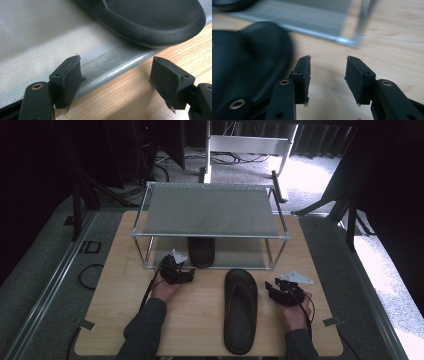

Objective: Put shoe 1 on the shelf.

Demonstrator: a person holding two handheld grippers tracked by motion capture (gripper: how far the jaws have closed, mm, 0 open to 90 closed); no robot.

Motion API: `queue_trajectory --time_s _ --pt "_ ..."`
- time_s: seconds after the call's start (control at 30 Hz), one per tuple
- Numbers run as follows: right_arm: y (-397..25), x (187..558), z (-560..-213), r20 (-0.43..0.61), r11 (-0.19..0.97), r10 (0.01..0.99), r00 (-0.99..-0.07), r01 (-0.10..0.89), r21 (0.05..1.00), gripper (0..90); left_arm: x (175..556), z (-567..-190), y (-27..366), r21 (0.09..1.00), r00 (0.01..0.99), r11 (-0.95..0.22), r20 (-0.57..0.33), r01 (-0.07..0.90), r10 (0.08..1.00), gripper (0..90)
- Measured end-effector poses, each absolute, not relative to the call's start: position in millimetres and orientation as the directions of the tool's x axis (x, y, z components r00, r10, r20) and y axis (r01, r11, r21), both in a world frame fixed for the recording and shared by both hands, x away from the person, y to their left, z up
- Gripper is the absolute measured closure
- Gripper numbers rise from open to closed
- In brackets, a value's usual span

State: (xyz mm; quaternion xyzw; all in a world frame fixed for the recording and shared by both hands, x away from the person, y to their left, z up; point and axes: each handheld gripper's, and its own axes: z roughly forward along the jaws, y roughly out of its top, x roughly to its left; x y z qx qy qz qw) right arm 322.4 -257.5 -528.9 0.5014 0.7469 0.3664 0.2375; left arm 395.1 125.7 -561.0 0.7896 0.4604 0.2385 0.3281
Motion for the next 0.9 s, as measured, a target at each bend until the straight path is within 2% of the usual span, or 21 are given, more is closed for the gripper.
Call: queue_trajectory --time_s 0.2,0.33,0.53,0.8,0.9 --pt "-241 297 -525 0.066 0.24 0.88 -0.47 0.561 0.792 53.7 396 -561 129 0.741 0.463 -0.339 0.043 0.579 0.885 25.7" --pt "-230 283 -517 0.069 0.235 0.868 -0.491 0.53 0.814 49.2 396 -560 130 0.744 0.464 -0.331 0.031 0.581 0.885 25.8" --pt "-216 269 -508 0.066 0.224 0.861 -0.504 0.494 0.84 47.5 396 -560 130 0.744 0.464 -0.331 0.031 0.581 0.885 25.8" --pt "-205 265 -521 0.082 0.239 0.85 -0.521 0.519 0.821 50.4 396 -560 130 0.744 0.463 -0.331 0.033 0.581 0.886 25.8" --pt "-204 266 -528 0.094 0.237 0.854 -0.511 0.544 0.805 55.1 396 -560 130 0.744 0.463 -0.331 0.032 0.581 0.886 25.8"
